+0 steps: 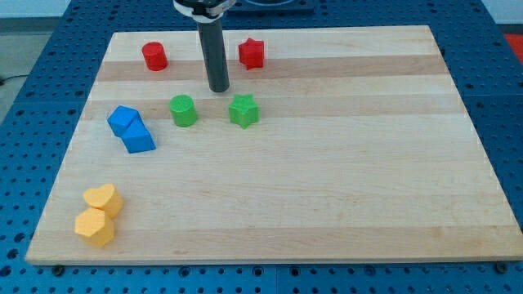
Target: Push the green circle towards the right top
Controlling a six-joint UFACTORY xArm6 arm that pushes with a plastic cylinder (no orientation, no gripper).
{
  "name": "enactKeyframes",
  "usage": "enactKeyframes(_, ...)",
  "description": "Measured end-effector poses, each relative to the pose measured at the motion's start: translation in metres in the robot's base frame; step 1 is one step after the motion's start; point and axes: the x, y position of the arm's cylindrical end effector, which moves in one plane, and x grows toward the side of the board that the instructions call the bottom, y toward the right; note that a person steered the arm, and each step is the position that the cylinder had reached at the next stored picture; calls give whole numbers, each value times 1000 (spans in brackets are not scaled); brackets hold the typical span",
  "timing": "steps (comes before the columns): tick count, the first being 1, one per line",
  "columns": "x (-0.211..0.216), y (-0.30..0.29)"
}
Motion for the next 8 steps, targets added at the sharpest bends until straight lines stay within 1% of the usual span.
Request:
enactKeyframes(1,0,0)
enactKeyframes(2,7,-26)
enactKeyframes(3,8,-34)
enactKeyframes(4,8,-57)
enactKeyframes(5,18,-86)
enactKeyframes(6,60,-113)
enactKeyframes(7,77,-77)
enactKeyframes(8,66,-15)
